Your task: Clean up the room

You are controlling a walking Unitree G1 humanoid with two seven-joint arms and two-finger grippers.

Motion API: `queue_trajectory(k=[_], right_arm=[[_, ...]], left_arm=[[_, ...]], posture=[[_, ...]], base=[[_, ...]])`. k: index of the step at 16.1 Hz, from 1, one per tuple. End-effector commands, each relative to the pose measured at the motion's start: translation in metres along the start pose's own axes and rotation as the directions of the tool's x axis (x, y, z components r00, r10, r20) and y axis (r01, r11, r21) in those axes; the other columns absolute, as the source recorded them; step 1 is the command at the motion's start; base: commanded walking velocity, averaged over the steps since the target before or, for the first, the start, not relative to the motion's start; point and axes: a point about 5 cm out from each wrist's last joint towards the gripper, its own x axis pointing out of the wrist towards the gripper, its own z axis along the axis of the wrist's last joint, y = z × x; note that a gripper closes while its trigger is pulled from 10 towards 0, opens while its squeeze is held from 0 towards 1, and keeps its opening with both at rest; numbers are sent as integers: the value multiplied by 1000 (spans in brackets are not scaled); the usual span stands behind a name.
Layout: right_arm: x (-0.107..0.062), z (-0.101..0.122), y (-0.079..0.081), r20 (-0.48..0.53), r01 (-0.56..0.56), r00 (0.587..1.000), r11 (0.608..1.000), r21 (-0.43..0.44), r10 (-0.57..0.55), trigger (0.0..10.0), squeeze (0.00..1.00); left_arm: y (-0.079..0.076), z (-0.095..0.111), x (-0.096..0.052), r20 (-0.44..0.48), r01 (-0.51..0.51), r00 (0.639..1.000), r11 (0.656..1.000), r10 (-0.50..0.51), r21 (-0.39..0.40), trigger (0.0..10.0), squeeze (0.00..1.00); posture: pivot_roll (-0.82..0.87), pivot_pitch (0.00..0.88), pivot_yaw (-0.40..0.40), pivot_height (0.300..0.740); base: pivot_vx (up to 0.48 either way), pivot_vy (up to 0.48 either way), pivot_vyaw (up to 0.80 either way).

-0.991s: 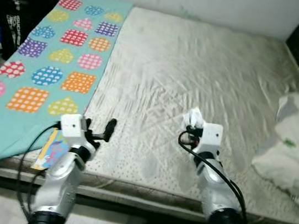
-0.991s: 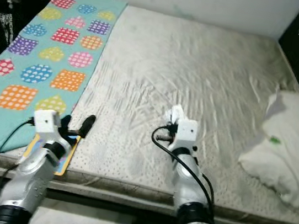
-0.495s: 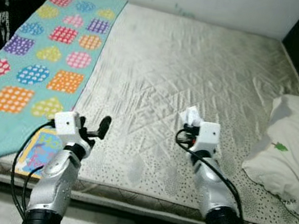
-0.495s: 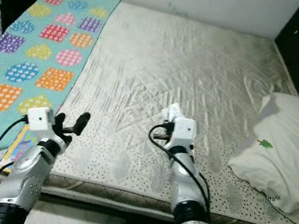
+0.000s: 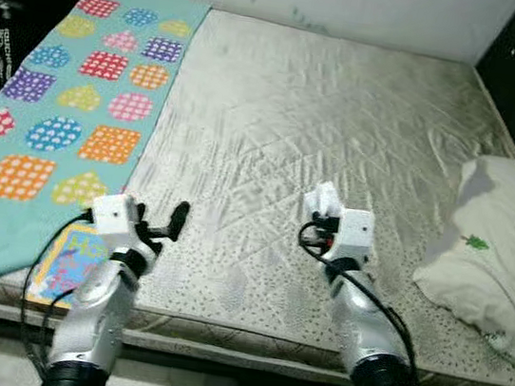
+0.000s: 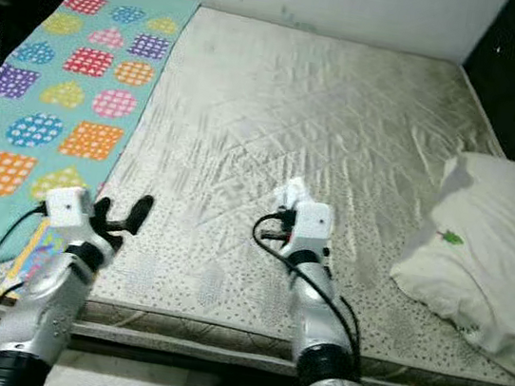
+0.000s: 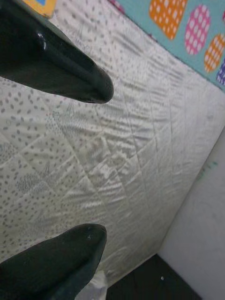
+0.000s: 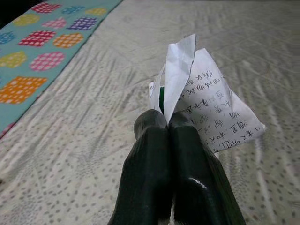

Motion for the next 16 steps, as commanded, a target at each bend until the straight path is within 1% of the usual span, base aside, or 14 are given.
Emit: queue_trajectory(k=[1, 2, 5, 16], right_arm=[[0, -3, 2, -17, -1, 1000, 1000, 9, 2, 10000, 0], [0, -3, 2, -17, -2, 1000, 1000, 9, 2, 10000, 0], [0, -3, 3, -22, -5, 1000, 1000, 11, 5, 10000, 0], [0, -4, 3, -27, -13, 1000, 1000, 3, 13, 10000, 0]], left_arm=[[5, -1, -1, -13, -15, 1000, 1000, 15, 4, 10000, 0], [5, -1, -1, -13, -16, 1000, 1000, 16, 4, 10000, 0], [5, -1, -1, -13, -17, 1000, 1000, 17, 4, 10000, 0], [5, -2, -1, -16, -18, 1000, 1000, 18, 8, 10000, 0]], posture=[[59, 151, -62, 740], [59, 151, -62, 740], [59, 148, -61, 740], [60, 139, -62, 740]], base=[[0, 285, 0], [0, 285, 0], [0, 289, -683], [0, 301, 0]])
